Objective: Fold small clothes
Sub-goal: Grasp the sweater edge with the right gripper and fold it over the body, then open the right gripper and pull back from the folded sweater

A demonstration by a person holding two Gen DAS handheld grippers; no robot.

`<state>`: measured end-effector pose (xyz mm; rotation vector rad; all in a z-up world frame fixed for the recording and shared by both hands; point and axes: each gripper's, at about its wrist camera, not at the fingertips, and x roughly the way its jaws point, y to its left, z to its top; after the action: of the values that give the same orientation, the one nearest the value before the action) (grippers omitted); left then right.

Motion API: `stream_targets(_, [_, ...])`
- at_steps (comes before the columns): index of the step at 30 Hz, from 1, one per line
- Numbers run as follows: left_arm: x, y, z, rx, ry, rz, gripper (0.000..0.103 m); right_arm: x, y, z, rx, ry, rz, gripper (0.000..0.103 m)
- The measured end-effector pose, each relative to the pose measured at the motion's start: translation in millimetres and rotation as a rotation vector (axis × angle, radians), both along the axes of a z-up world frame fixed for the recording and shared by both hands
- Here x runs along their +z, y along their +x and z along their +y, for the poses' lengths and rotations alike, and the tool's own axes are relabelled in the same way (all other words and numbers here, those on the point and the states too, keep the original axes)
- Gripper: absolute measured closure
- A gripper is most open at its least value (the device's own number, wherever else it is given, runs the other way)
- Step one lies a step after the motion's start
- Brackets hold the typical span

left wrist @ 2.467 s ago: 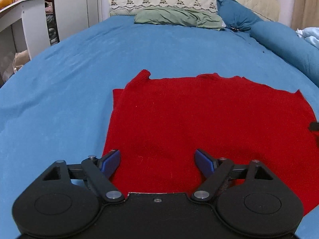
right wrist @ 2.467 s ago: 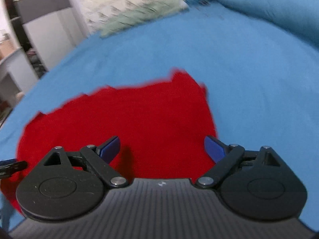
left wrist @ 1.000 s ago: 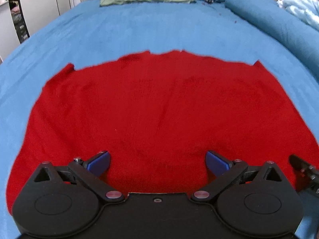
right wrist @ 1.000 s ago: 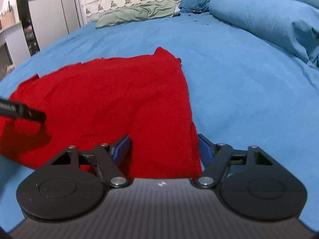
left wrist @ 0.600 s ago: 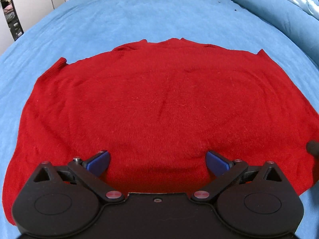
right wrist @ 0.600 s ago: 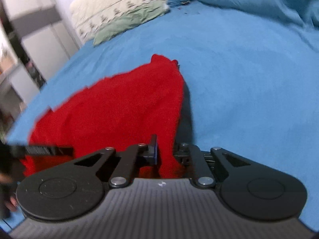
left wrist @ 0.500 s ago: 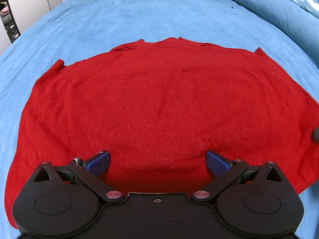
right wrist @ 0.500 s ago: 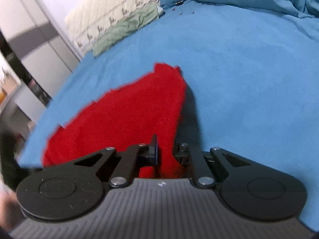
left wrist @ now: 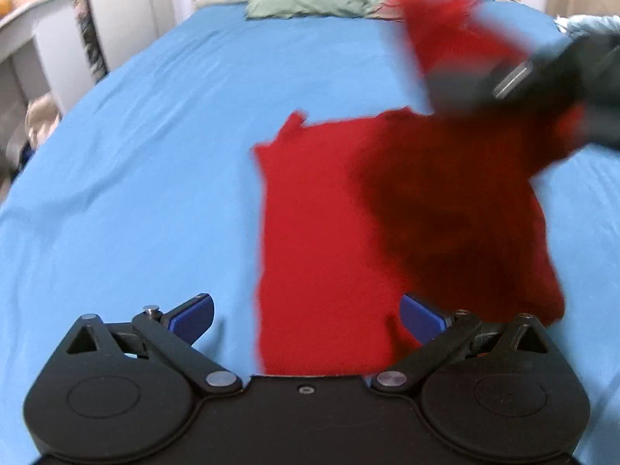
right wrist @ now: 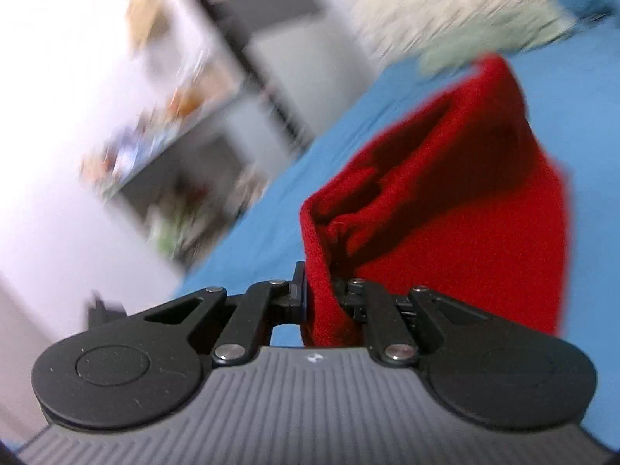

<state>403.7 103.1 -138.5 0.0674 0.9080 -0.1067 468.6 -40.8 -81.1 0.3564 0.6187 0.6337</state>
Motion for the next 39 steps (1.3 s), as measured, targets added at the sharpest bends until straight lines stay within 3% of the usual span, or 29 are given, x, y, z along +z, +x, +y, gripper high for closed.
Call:
stream_targets(4, [-21, -15, 25, 0.017, -0.037, 0.034, 0.0, -62, 18, 66, 0.081, -0.192, 0.136, 0.078])
stream_targets(6, [-23, -23, 27, 0.012, -0.05, 0.032, 0.0, -74, 17, 74, 0.074, -0.203, 0.149, 0.072])
stream_targets(8, [-23, -28, 25, -0.002, -0.052, 0.017, 0.0, -71, 13, 72, 0.072, -0.168, 0.129, 0.054])
stream_targets(9, [-22, -29, 27, -0.008, -0.056, 0.01, 0.0, -66, 8, 69, 0.078, -0.157, 0.121, 0.034])
stream_targets(13, [-9, -33, 28, -0.021, -0.112, -0.017, 0.0, -27, -21, 39, 0.052, -0.149, -0.02, 0.018])
stream_targets(16, [-1, -38, 30, -0.011, -0.134, -0.05, 0.0, -4, -52, 2, -0.074, -0.209, -0.104, 0.003])
stream_targets(19, [6, -39, 31, 0.016, -0.15, -0.078, 0.0, -10, -87, -33, -0.218, -0.314, -0.1, 0.003])
stream_targets(25, [3, -22, 27, 0.066, -0.182, -0.069, 0.0, -68, -128, -39, -0.307, -0.509, -0.01, 0.005])
stream_targets(30, [4, -15, 26, 0.087, -0.178, -0.067, 0.0, -96, -130, -24, -0.362, -0.479, -0.009, 0.005])
stream_targets(39, [-1, -13, 35, 0.107, -0.187, -0.069, 0.0, -109, -98, -14, -0.407, -0.478, -0.01, 0.006])
